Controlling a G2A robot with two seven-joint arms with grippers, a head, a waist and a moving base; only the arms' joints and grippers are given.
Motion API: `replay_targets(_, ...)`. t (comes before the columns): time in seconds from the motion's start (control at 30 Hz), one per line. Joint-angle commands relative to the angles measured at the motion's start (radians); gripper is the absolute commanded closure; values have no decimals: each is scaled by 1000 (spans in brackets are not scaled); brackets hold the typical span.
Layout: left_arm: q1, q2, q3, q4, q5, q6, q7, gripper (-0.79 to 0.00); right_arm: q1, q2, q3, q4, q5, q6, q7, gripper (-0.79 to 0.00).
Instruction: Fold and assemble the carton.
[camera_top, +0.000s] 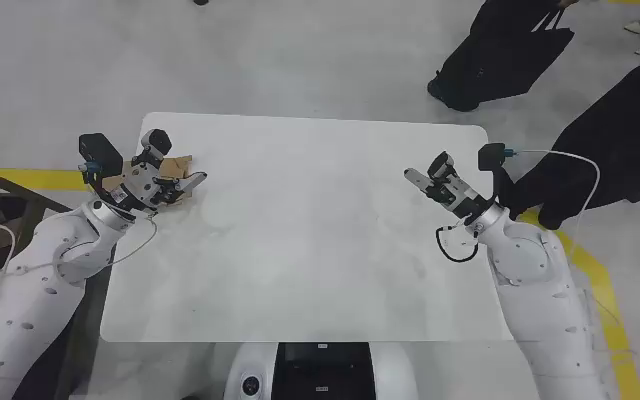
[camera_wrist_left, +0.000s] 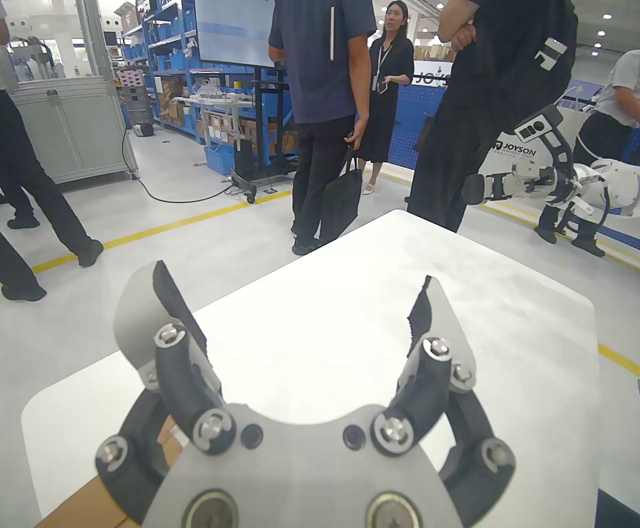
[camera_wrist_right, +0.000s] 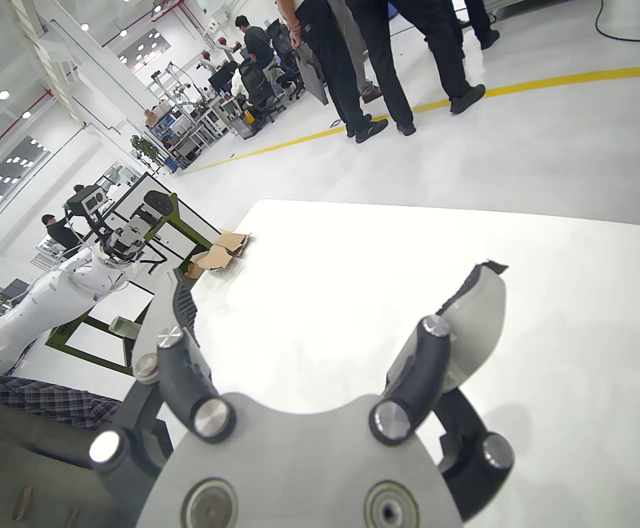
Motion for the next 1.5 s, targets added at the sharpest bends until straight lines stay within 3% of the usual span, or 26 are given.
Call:
replay_targets(0.0, 0, 0, 0, 0, 0, 0, 0, -784, 0, 0, 0, 0, 0, 0, 0, -784)
replay_targets(0.37, 2, -1, 2, 0, -6, -2, -3, -785, 0, 0, 0, 0, 0, 0, 0, -785)
replay_targets(0.47, 4, -4, 0, 10, -67, -18, -46, -785, 0, 0, 0, 0, 0, 0, 0, -785)
replay_targets(0.63, -6, -3, -6, 69, -315, -129, -259, -785, 0, 0, 0, 0, 0, 0, 0, -785)
replay_targets(0.8, -49, 9, 3, 153, -703, -203, -598, -785, 0, 0, 0, 0, 0, 0, 0, -785)
replay_targets(0.97, -102, 22, -10, 266, -1093, -166, -902, -785, 0, 0, 0, 0, 0, 0, 0, -785)
replay_targets(1.07, -129, 26, -25, 349, -1239, -135, -1040, -785, 0, 0, 0, 0, 0, 0, 0, -785)
replay_targets(1.2, -158, 24, -39, 452, -1390, -101, -1148, -785, 0, 0, 0, 0, 0, 0, 0, -785)
replay_targets(1.47, -200, 12, -48, 575, -1488, -80, -1217, -785, 0, 0, 0, 0, 0, 0, 0, -785)
